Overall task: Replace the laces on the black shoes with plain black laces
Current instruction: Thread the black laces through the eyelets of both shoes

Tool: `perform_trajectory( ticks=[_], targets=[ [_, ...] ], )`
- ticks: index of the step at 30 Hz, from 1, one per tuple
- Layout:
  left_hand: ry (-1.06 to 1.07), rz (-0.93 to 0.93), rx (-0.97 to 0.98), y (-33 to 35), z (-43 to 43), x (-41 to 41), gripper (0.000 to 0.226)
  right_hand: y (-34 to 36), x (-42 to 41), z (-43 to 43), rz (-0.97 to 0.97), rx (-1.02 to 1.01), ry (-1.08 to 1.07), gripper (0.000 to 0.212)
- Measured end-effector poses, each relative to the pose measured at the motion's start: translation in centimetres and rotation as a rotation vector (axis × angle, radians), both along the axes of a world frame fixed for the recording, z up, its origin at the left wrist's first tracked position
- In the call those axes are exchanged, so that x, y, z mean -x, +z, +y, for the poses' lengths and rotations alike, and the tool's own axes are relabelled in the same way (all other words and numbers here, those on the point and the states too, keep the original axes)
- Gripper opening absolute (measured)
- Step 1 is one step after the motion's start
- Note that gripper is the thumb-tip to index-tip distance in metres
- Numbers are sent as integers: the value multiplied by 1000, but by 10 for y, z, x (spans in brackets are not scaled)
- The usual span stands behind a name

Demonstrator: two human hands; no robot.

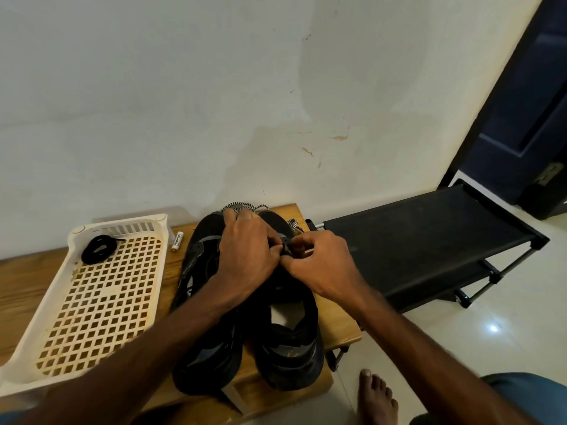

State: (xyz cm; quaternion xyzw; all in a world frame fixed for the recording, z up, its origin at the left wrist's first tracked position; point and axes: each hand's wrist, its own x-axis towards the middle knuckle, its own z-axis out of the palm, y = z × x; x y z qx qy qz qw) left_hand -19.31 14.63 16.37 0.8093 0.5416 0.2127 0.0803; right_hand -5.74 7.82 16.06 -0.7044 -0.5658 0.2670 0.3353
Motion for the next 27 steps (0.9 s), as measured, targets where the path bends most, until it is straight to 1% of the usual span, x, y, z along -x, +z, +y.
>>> perform_trajectory(
  ticks=[2, 3, 4, 6, 10, 13, 16, 19, 27],
  targets=[
    [10, 71, -17, 4, -1, 1, 14, -3, 7, -1, -153, 19, -17, 23],
    [17, 99, -3, 7, 0, 1, 15, -4, 9, -1, -198, 10, -34, 21],
    [23, 132, 13, 8, 2, 1, 16, -6, 10, -1, -220, -7, -52, 21],
    [27, 169, 38, 11, 5, 3, 18, -5, 9, 1, -231, -36, -64, 27],
    [61, 35, 57, 9, 3, 2, 12, -3, 6, 7, -229, -3, -43, 38],
    [81, -71, 120, 7, 3, 3, 6, -4, 7, 14, -269, 7, -58, 38],
    [94, -73, 155, 3, 8, 5, 9, -5, 9, 16, -288, -5, -68, 34],
    [121, -114, 159, -1, 9, 5, 9, -5, 8, 15, -283, -16, -70, 36],
    [101, -181, 137, -6, 11, 4, 8, -1, 0, 16, -236, 11, -48, 36]
  ],
)
